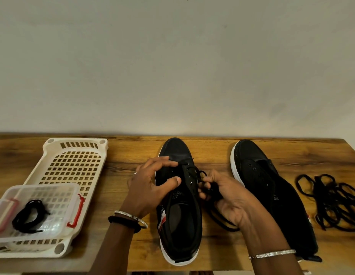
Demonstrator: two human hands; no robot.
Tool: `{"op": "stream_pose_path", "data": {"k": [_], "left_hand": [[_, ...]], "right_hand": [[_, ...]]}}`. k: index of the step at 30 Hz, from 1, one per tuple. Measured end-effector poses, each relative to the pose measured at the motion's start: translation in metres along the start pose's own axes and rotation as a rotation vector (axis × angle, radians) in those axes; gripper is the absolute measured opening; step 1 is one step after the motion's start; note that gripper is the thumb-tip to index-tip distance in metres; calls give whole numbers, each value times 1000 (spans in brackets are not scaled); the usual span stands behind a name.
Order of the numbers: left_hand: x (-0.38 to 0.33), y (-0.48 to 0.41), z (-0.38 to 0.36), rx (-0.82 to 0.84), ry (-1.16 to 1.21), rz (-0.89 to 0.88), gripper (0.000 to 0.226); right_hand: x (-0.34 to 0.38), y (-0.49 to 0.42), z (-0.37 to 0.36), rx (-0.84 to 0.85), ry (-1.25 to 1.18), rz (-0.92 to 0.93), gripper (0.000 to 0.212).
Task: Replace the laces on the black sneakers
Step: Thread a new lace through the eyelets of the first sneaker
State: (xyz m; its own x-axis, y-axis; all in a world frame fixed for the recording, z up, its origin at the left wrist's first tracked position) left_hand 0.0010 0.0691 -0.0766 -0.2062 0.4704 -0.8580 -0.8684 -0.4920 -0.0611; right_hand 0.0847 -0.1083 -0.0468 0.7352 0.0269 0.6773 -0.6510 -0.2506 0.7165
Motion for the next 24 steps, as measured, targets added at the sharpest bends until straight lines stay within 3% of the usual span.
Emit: {"op": "stream_pose_path", "data": {"k": [5,8,11,17,22,24], "left_hand": [[-1,0,2,6,22,11,55],[0,1,3,6,42,5,58],[1,2,3,-8,120,-3,53],[-2,2,6,-76,296,35,34],[-3,2,5,-138,298,29,32],[-4,3,6,-163,280,12,31]], "right_hand": [[0,0,0,-29,52,44,29],[1,3,3,-13,246,107,23],[2,5,5,-31,333,117,14],[6,10,10,-29,344,90,22],[-2,0,6,-32,435,260,30],[-7,-5,5,-34,607,347,15]]}}
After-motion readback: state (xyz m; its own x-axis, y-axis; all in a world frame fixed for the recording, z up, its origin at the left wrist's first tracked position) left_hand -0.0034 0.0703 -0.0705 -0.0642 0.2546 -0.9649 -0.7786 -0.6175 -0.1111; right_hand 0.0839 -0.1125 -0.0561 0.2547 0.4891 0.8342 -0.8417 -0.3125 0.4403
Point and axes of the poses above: each hand's wrist, its own y-axis away from the middle knuckle, its own z-axis out of the back of the hand, x = y × z, the point moved 1 cm from there along -y, towards the middle knuckle, and after that the axes turned 6 degrees about -x, right-handed, at the moved point
